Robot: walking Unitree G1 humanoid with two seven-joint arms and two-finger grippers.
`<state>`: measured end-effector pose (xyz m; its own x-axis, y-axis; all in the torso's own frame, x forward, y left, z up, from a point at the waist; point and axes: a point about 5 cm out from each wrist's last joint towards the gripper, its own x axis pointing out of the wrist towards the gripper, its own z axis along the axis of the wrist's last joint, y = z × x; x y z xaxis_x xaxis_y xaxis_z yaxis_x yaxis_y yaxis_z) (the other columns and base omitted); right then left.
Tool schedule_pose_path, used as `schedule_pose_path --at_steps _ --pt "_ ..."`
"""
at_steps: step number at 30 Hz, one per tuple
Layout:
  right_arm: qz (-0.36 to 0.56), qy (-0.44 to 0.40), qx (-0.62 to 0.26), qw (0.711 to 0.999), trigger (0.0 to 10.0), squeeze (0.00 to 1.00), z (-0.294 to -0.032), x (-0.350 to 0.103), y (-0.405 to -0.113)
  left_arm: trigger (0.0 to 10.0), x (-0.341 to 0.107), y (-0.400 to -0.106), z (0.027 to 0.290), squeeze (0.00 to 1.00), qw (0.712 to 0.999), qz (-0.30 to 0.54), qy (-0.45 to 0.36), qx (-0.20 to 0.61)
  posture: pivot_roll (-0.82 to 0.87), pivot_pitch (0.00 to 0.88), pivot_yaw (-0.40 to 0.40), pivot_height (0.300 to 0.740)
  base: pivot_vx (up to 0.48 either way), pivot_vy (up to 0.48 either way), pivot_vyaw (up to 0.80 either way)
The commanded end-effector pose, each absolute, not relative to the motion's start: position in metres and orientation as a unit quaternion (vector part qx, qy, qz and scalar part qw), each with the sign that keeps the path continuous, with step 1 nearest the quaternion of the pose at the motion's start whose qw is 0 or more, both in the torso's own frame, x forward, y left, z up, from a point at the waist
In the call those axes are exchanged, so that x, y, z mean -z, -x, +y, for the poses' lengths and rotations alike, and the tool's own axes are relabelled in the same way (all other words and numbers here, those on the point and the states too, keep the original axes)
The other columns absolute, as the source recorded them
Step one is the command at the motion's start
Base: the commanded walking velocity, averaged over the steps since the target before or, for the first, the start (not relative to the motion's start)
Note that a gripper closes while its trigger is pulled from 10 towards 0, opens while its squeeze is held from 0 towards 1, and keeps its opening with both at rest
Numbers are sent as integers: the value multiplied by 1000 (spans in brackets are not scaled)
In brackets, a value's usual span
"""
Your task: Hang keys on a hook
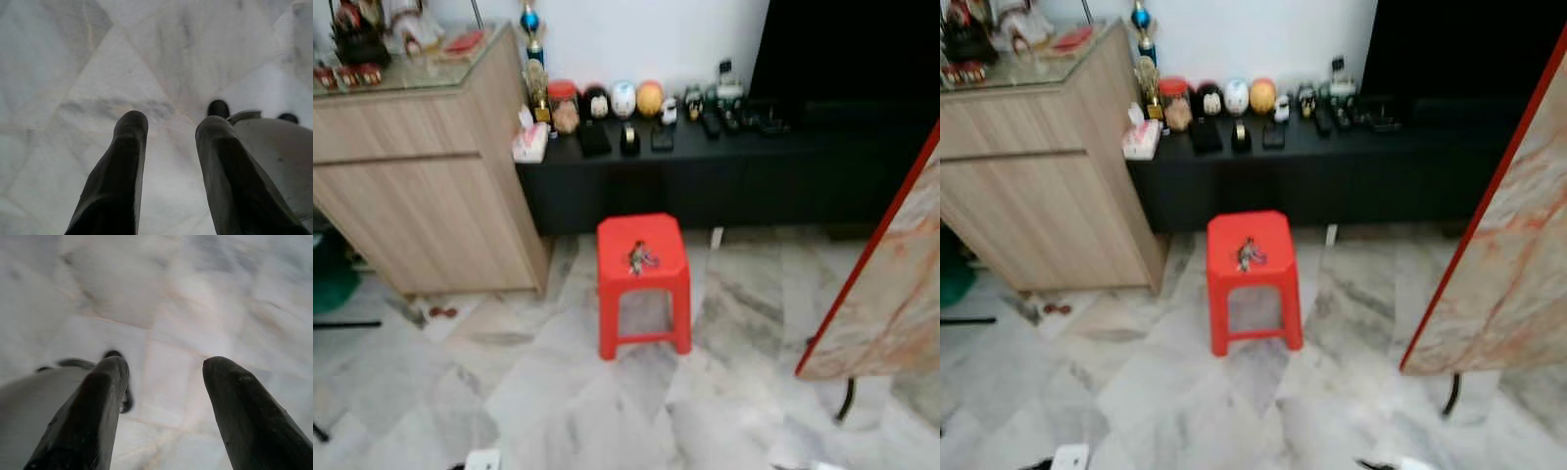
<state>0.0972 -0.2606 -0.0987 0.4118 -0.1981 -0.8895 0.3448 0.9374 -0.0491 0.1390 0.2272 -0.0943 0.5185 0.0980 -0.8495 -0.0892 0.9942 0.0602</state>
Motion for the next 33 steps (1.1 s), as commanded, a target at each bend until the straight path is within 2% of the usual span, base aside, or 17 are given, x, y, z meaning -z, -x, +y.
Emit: schedule_pose_path --at_steps 1,2,6,13,17,31,33 --pt "514 -67 145 843 10000 0 -251 99 -105 10000 96 -134 227 0 866 497 -3 -54 -139 0 39 740 0 0 0" --pt "514 -57 128 846 10000 0 -235 101 -114 10000 96 -134 227 0 865 499 -4 -52 -135 0 37 740 0 0 0" --pt "511 -19 108 853 10000 0 -220 101 -127 10000 96 -135 226 0 865 499 -6 -49 -135 0 36 740 0 0 0" --pt "504 24 98 858 10000 0 -224 96 -140 10000 96 -135 227 0 865 499 -5 -50 -129 0 34 740 0 0 0" --pt "499 -29 131 856 10000 0 -223 96 -142 10000 96 -135 227 0 865 499 -5 -51 -124 0 34 740 0 0 0" --pt "474 -87 183 857 10000 0 -231 94 -141 10000 96 -135 227 0 865 500 -6 -51 -125 0 36 740 0 0 0" --pt "445 -110 203 865 10000 0 -240 89 -146 10000 96 -135 227 0 865 499 -5 -52 -125 0 36 740 0 0 0"
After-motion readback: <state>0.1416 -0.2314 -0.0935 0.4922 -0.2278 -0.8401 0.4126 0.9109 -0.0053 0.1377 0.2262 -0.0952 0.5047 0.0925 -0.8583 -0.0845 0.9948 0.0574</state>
